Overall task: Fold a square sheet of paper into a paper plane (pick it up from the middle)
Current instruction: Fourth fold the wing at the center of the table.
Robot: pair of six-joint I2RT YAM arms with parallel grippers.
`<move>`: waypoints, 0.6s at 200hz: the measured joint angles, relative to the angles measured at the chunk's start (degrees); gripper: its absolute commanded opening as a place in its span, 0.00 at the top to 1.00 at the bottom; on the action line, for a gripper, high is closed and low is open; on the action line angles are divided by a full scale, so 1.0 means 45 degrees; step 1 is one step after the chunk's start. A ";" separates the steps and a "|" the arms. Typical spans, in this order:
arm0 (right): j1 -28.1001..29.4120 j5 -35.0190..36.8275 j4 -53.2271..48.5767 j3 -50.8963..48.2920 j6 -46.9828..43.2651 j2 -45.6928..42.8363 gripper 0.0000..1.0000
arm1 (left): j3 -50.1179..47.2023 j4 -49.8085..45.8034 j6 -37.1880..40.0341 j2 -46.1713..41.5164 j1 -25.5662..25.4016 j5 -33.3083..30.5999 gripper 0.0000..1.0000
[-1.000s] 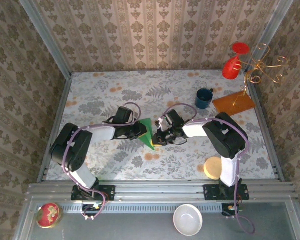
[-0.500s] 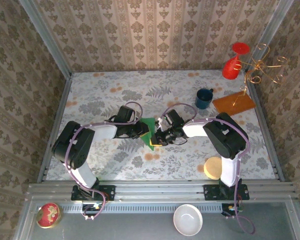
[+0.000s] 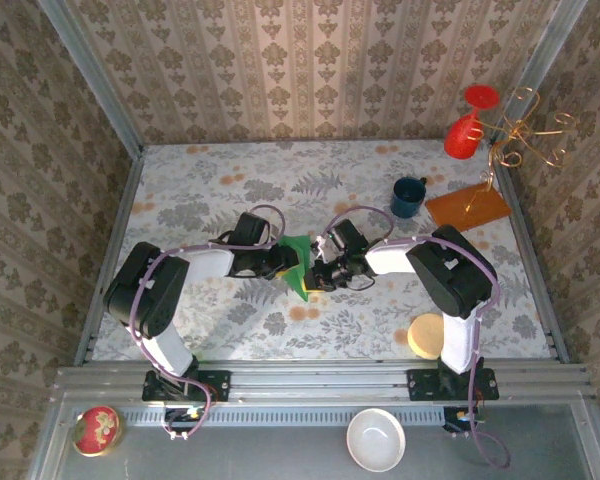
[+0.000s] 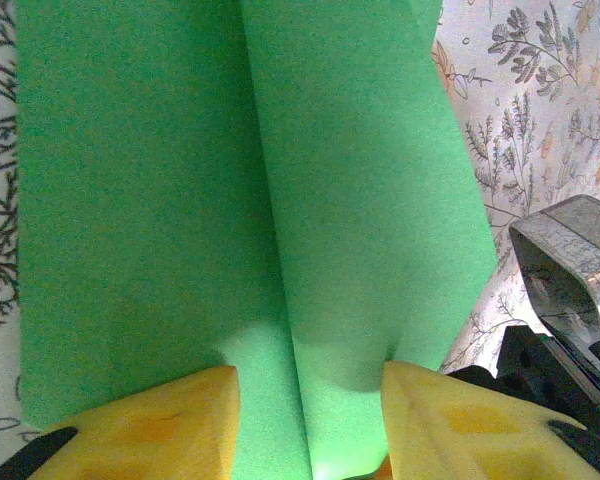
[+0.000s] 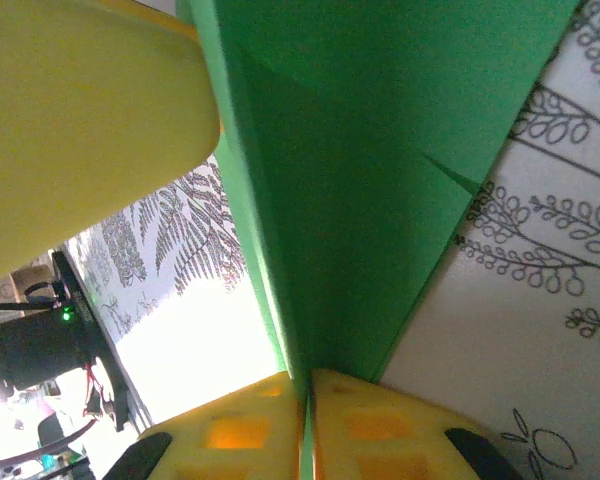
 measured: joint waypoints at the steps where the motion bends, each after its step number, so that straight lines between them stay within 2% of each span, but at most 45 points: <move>1: 0.0000 0.0000 0.0000 0.0000 0.0000 0.0000 0.84 | 0.0000 0.0000 0.0005 0.0000 0.0000 0.0000 0.55; 58: -0.0039 0.0491 0.0039 -0.0257 0.0175 -0.0568 0.69 | 0.0651 -0.1321 0.0010 0.0194 -0.0175 -0.0622 0.51; 120: -0.0005 0.2550 0.0466 -0.1141 0.1030 -0.1938 0.65 | 0.1977 -0.3162 -0.0034 0.0738 -0.0651 -0.1530 0.47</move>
